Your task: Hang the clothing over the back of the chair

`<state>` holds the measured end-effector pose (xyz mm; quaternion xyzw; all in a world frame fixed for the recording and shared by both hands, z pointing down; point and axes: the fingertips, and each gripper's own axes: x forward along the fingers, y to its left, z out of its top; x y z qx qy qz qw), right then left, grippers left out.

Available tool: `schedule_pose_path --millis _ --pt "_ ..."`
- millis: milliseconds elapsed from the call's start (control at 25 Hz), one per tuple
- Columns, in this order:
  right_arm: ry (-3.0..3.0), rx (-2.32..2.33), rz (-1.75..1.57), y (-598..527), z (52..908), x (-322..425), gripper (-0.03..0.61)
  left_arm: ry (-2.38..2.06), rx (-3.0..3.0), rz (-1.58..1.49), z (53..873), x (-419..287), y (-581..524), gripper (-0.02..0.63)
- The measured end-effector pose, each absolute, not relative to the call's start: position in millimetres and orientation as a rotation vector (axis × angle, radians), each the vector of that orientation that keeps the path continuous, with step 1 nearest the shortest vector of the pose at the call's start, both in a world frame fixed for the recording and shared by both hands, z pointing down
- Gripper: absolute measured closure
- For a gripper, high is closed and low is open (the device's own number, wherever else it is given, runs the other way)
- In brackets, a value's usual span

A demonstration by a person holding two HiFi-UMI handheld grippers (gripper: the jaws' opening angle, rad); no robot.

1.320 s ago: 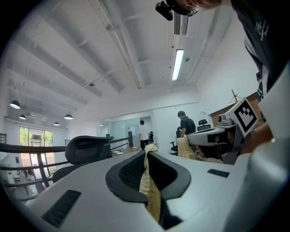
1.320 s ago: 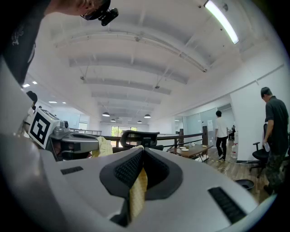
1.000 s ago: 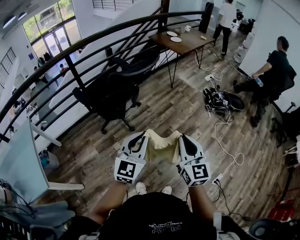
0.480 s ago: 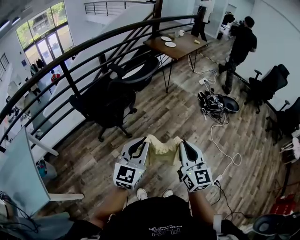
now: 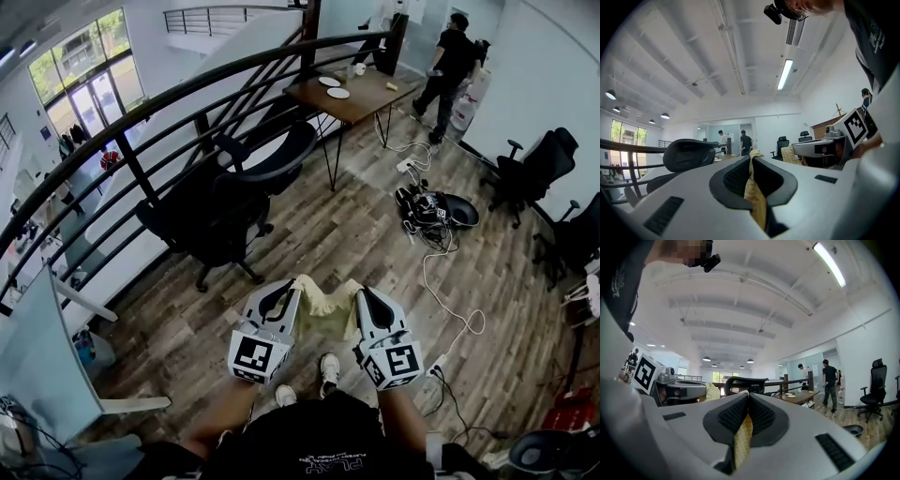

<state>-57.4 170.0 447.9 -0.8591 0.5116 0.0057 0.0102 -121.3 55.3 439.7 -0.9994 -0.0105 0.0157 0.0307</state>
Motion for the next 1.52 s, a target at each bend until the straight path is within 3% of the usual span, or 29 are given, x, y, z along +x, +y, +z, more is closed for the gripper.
schedule_pose_path --millis 840,1520 --pt "1.757 -2.539 0.097 131.7 430.6 77.3 0.557 0.19 -3.052 0.035 431.6 -10.9 22.0 0.589" --pt "1.93 -2.347 0.121 107.2 428.7 126.9 0.557 0.437 -2.962 -0.003 428.3 18.5 9.6 0.589"
